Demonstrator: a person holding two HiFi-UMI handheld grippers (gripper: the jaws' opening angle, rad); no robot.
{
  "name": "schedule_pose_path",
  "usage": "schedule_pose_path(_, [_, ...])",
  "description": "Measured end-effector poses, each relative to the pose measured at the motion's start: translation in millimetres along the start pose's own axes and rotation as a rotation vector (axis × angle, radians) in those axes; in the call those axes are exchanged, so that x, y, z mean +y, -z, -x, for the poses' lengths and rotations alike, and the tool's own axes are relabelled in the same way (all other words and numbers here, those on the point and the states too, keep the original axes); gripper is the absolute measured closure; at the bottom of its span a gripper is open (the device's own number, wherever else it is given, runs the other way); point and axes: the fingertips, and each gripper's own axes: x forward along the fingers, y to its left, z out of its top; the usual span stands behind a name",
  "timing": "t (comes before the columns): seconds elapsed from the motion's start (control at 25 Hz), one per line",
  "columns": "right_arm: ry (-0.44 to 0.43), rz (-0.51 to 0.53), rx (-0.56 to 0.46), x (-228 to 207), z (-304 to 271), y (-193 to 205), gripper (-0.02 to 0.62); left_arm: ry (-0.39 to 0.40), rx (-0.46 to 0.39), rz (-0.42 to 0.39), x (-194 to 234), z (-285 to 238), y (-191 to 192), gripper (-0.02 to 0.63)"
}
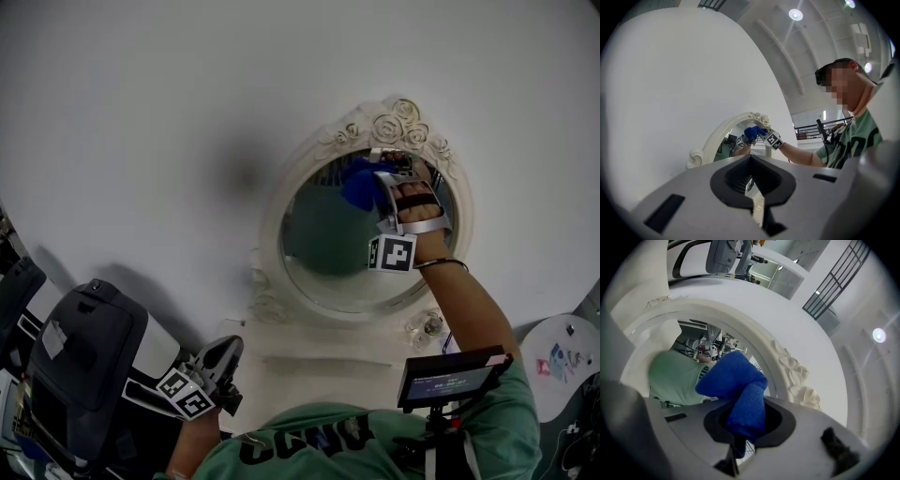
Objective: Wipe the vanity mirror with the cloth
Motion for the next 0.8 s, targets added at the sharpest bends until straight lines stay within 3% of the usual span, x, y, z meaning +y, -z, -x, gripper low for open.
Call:
schedule_pose_path(0.44, [-0.028,0.053,0.209,22,31,127,0.545,0.016,0.021,0.014,1,-12,7,0.606])
schedule_pose_path(0.8, [-0.032,0.026,0.25,20,39,141,0.543,0.005,0.01,0.006,0,-5,2,0.606])
